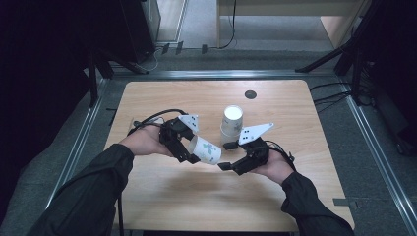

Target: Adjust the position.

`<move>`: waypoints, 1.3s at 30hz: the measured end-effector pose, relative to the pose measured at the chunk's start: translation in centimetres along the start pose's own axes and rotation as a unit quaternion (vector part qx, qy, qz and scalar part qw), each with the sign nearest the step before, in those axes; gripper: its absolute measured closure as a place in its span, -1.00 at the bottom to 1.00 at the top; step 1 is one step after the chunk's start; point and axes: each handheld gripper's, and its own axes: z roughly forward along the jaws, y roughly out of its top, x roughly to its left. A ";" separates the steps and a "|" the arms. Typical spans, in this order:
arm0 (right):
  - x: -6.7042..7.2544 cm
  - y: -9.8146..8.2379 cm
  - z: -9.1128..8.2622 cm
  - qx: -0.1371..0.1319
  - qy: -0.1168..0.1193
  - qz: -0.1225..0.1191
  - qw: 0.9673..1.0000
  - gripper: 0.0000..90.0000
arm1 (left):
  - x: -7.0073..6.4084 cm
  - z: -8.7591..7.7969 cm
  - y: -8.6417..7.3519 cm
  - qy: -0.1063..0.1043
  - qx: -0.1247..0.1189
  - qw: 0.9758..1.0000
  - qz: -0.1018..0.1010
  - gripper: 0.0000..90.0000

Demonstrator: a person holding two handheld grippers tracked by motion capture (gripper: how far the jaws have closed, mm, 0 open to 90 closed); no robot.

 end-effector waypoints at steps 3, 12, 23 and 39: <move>0.0 0.1 0.4 0.002 0.000 0.001 1.000 -0.41 | 0.0 0.3 0.2 -0.002 0.017 1.000 0.002 -0.50; 0.0 0.4 2.0 0.010 0.007 -0.002 1.000 -0.40 | 0.0 0.6 0.8 -0.002 0.051 0.999 0.009 -0.50; 0.4 0.9 3.3 0.016 0.012 -0.009 1.000 -0.40 | -0.1 1.1 1.0 -0.007 0.068 0.998 0.013 -0.50; 0.6 1.0 4.2 0.024 0.019 -0.015 0.999 -0.32 | -0.3 1.3 1.3 -0.009 0.074 0.997 0.019 -0.50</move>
